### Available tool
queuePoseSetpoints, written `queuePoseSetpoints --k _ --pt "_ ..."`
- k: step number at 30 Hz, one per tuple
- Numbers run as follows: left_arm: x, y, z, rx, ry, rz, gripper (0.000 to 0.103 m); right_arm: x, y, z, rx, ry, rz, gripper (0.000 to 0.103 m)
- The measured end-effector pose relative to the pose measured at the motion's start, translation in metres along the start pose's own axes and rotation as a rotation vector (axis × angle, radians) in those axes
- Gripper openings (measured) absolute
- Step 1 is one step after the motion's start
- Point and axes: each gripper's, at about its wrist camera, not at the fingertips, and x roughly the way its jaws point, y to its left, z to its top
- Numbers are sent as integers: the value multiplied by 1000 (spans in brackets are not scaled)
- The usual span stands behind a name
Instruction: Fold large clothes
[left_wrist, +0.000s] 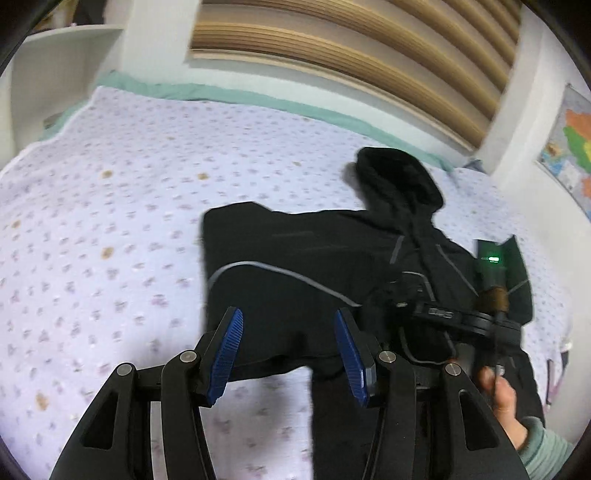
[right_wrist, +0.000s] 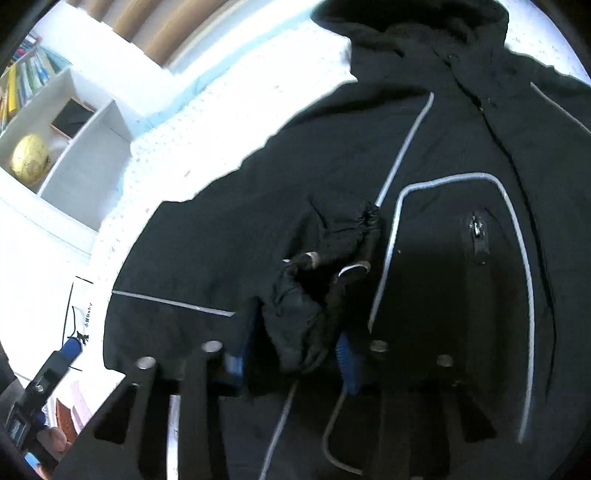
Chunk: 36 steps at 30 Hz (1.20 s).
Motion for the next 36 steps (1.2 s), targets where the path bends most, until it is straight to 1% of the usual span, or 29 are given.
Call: queuePoseSetpoints --k 1,3,5,7,8,11,13,14,16,18,21,22,23,25,26,27,28,30,31,32,34,36 --pt "-2 2 0 -5 4 11 53 -13 10 2 -38 -26 -19 31" --pt "-14 2 2 -24 20 37 53 -40 23 6 -88 -68 -39 29" --pt "-27 -4 4 -34 43 72 53 -72 30 14 -105 -110 -33 28" --pt "-43 -17 6 -20 39 58 53 -106 27 22 -117 -161 -22 27" --pt "-53 -29 9 -4 24 34 53 -129 27 27 -122 -189 -30 27" --pt "-72 -65 20 38 -6 -25 53 -196 16 39 -148 -288 -98 27" --pt "-70 -86 25 77 -21 -38 53 -238 7 46 -162 -334 -159 27" --pt "-62 -103 28 116 -23 -26 53 -250 2 48 -168 -350 -185 27" --pt "-37 -125 29 158 0 -16 53 -286 -10 58 -180 -382 -259 27" --pt "-2 -143 28 187 38 -26 53 -308 -24 67 -194 -386 -320 27" --pt "61 -156 18 178 112 -43 53 -317 -53 69 -213 -391 -422 28" --pt "75 -159 14 167 131 -50 53 -318 -62 71 -212 -388 -445 28" --pt "101 -161 6 145 166 -74 53 -314 -75 68 -203 -375 -461 28" --pt "130 -162 -8 119 209 -87 53 -304 -97 67 -177 -317 -469 29" --pt "150 -159 -16 100 238 -75 53 -300 -107 65 -172 -286 -481 29" --pt "161 -155 -20 88 251 -67 53 -289 -121 56 -172 -267 -493 29" --pt "170 -151 -25 75 256 -69 53 -280 -126 52 -171 -238 -508 29" --pt "175 -146 -29 63 240 -85 53 -270 -137 42 -163 -186 -527 30" --pt "175 -144 -29 64 239 -92 53 -266 -142 40 -160 -174 -535 31" --pt "175 -144 -29 69 241 -94 53 -268 -144 36 -160 -173 -540 32" --pt "172 -145 -29 79 240 -93 53 -273 -145 36 -164 -179 -544 40" --pt "160 -146 -28 87 215 -102 53 -288 -144 39 -152 -172 -553 42"
